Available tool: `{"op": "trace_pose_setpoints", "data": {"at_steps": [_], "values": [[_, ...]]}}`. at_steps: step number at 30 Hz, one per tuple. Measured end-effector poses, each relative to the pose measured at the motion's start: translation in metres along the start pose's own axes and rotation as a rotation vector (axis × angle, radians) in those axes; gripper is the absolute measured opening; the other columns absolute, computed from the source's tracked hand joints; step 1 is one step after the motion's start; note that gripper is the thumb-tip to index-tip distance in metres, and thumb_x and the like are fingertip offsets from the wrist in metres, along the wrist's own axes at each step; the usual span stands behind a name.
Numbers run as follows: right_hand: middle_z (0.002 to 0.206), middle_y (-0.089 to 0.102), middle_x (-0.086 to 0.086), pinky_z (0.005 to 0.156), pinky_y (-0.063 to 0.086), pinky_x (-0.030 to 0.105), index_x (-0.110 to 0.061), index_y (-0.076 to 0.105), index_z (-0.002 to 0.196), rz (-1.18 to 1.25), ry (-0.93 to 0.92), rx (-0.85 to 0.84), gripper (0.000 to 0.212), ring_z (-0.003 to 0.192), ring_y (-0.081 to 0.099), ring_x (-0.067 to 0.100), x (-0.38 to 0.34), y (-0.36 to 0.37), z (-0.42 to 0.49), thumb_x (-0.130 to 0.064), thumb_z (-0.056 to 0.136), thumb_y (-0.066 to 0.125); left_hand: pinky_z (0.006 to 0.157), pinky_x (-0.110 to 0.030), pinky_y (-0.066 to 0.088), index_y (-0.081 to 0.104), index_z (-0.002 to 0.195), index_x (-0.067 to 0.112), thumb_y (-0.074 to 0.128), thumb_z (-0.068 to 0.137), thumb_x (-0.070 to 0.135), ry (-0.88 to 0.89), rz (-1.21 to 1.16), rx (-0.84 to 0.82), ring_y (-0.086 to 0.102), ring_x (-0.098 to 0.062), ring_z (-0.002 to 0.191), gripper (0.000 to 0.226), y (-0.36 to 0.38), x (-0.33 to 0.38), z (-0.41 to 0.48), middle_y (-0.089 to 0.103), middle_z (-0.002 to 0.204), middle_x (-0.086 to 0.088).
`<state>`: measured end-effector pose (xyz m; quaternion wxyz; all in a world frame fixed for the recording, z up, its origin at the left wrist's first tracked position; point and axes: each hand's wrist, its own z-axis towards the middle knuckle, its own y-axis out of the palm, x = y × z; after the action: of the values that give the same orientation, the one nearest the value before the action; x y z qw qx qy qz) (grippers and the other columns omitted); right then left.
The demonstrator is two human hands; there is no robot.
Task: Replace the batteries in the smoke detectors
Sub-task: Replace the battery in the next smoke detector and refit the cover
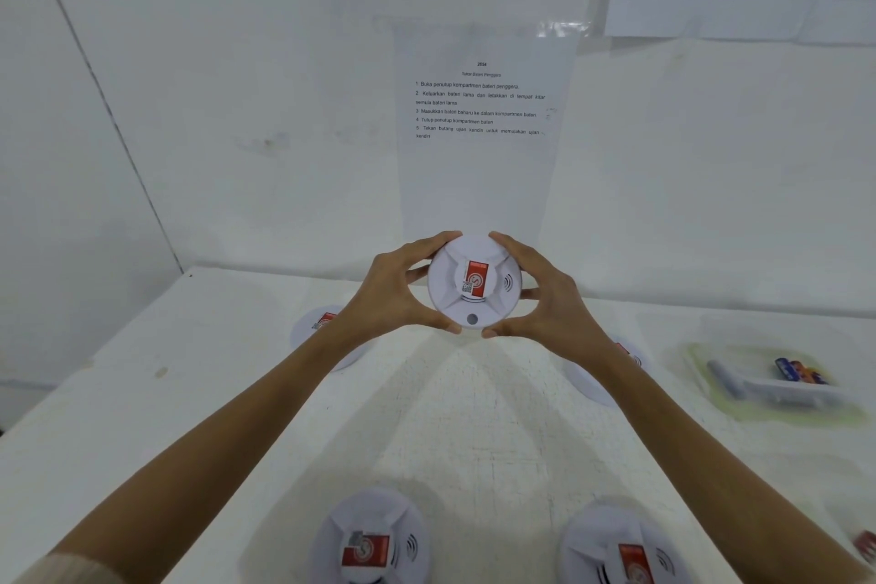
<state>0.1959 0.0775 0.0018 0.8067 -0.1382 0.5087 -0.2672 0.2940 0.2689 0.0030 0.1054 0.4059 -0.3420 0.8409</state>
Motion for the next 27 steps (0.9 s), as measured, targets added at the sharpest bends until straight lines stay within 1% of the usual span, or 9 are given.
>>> {"op": "trace_pose_setpoints", "data": {"at_steps": [5, 7, 9, 12, 20, 22, 24, 26, 27], "values": [[0.124, 0.044, -0.021, 0.075, 0.045, 0.003, -0.029, 0.035, 0.130, -0.009, 0.009, -0.003, 0.094, 0.105, 0.046, -0.019, 0.0007, -0.0001, -0.0003, -0.010, 0.055, 0.088, 0.096, -0.017, 0.045, 0.045, 0.130, 0.023, 0.090, 0.050, 0.014, -0.007, 0.002, 0.005, 0.053, -0.002, 0.115, 0.093, 0.0005, 0.0021, -0.0002, 0.054, 0.130, 0.005], [0.123, 0.043, -0.024, 0.075, 0.045, 0.003, -0.030, 0.035, 0.130, -0.010, 0.014, -0.008, 0.094, 0.105, 0.046, -0.019, 0.0014, -0.0002, -0.0006, -0.010, 0.055, 0.087, 0.098, -0.019, 0.045, 0.045, 0.130, 0.023, 0.090, 0.050, 0.013, -0.007, 0.006, 0.004, 0.053, -0.007, 0.118, 0.093, 0.0008, 0.0021, -0.0006, 0.054, 0.132, 0.002], [0.125, 0.045, -0.021, 0.076, 0.046, 0.004, -0.030, 0.035, 0.131, -0.007, 0.022, -0.011, 0.095, 0.106, 0.048, -0.015, 0.0016, -0.0005, -0.0009, -0.010, 0.055, 0.088, 0.099, -0.020, 0.045, 0.045, 0.130, 0.022, 0.090, 0.050, 0.014, -0.006, 0.007, 0.004, 0.052, -0.011, 0.119, 0.093, 0.0009, 0.0027, -0.0011, 0.053, 0.132, 0.002], [0.128, 0.045, -0.015, 0.077, 0.047, 0.006, -0.031, 0.034, 0.132, -0.006, 0.025, -0.011, 0.096, 0.108, 0.049, -0.007, 0.0011, -0.0010, -0.0013, -0.011, 0.055, 0.088, 0.099, -0.019, 0.044, 0.044, 0.130, 0.023, 0.090, 0.049, 0.015, 0.005, 0.019, 0.003, 0.052, -0.011, 0.119, 0.093, 0.0008, 0.0039, -0.0015, 0.053, 0.131, 0.003], [0.130, 0.045, -0.014, 0.082, 0.047, 0.007, -0.030, 0.035, 0.133, -0.018, 0.029, -0.014, 0.096, 0.112, 0.049, 0.002, -0.0008, -0.0011, -0.0031, -0.013, 0.055, 0.088, 0.099, -0.017, 0.043, 0.043, 0.129, 0.024, 0.090, 0.049, 0.018, 0.015, 0.033, 0.005, 0.052, -0.010, 0.118, 0.093, -0.0002, 0.0041, -0.0026, 0.052, 0.130, 0.005], [0.130, 0.044, -0.015, 0.086, 0.043, 0.005, -0.030, 0.034, 0.134, -0.048, 0.031, -0.006, 0.097, 0.115, 0.045, 0.003, -0.0011, -0.0015, -0.0034, -0.015, 0.055, 0.089, 0.098, -0.016, 0.043, 0.043, 0.129, 0.026, 0.090, 0.049, 0.021, 0.021, 0.033, 0.004, 0.052, -0.008, 0.118, 0.093, -0.0008, 0.0040, -0.0027, 0.053, 0.130, 0.005], [0.129, 0.042, -0.015, 0.089, 0.038, 0.006, -0.029, 0.034, 0.135, -0.065, 0.031, 0.004, 0.099, 0.116, 0.041, 0.003, -0.0009, -0.0021, -0.0039, -0.016, 0.054, 0.089, 0.097, -0.014, 0.042, 0.043, 0.128, 0.030, 0.090, 0.049, 0.023, 0.020, 0.034, 0.004, 0.052, -0.001, 0.116, 0.092, -0.0009, 0.0042, -0.0024, 0.052, 0.130, 0.006], [0.129, 0.043, -0.014, 0.090, 0.037, 0.007, -0.029, 0.034, 0.135, -0.062, 0.029, 0.001, 0.099, 0.117, 0.041, 0.005, -0.0003, -0.0025, -0.0035, -0.016, 0.054, 0.089, 0.097, -0.014, 0.042, 0.042, 0.127, 0.032, 0.090, 0.049, 0.021, 0.021, 0.043, 0.004, 0.050, 0.005, 0.115, 0.092, -0.0008, 0.0037, -0.0019, 0.051, 0.129, 0.012], [0.130, 0.043, -0.014, 0.090, 0.040, 0.008, -0.030, 0.033, 0.134, -0.054, 0.031, -0.006, 0.099, 0.118, 0.042, 0.007, 0.0001, -0.0028, -0.0032, -0.015, 0.054, 0.089, 0.097, -0.014, 0.042, 0.043, 0.127, 0.030, 0.090, 0.050, 0.019, 0.020, 0.042, 0.005, 0.050, 0.007, 0.114, 0.092, -0.0007, 0.0035, -0.0018, 0.051, 0.128, 0.013]]}}
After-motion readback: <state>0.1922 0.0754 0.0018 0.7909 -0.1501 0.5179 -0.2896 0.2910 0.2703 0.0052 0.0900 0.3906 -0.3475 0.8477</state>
